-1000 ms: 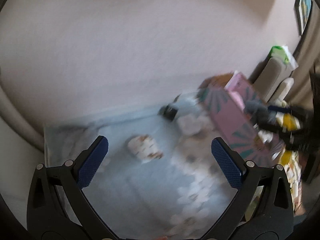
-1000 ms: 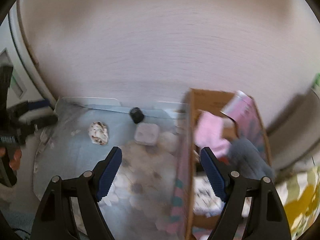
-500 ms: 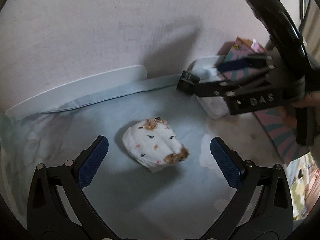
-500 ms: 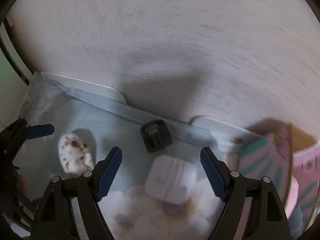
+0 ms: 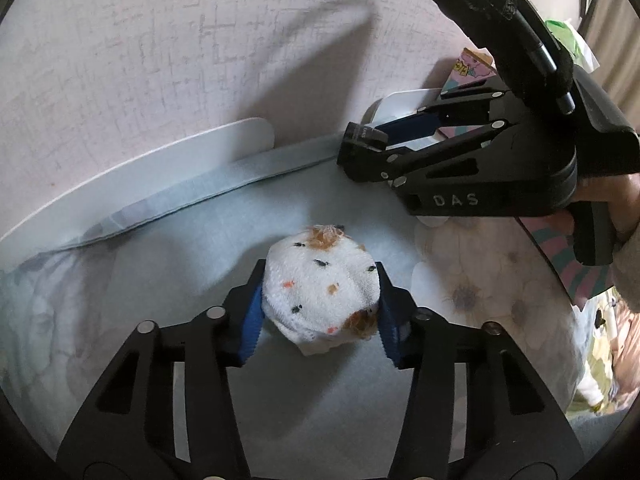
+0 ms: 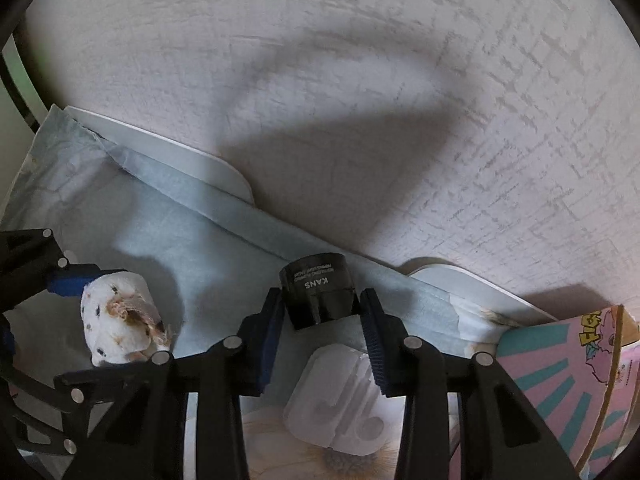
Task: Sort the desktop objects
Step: 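Grasp white fuzzy ball with left gripper while right grasps black cylinder cap, then carry fuzzy ball and black cap with both grippers into the box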
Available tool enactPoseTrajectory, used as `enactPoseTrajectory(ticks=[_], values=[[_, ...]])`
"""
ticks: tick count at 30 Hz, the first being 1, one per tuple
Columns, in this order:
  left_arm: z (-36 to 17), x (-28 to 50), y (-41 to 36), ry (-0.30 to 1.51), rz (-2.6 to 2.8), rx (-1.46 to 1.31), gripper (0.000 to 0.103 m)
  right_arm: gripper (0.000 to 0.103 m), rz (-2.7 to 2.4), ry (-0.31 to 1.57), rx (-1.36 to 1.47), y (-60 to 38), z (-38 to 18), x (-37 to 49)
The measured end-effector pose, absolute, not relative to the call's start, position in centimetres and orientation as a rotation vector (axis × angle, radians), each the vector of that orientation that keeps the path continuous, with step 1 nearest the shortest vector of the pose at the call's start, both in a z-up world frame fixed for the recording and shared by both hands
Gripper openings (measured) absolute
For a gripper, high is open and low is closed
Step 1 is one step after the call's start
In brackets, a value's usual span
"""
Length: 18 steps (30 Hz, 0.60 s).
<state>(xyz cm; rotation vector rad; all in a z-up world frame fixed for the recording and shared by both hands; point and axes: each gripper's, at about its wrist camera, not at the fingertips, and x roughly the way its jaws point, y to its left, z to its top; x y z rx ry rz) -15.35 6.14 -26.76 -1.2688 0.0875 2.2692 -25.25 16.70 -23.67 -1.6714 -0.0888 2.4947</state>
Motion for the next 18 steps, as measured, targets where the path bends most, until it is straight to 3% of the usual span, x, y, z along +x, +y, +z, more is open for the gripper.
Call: enactPoseTrajectory(ticks=[18], values=[[-18.6, -12.8, 4.4, -0.056, 2.337, -1.245, 0.042, 0.034, 2.596, 0.125, -1.595, 14.6, -15.0, -20.0]])
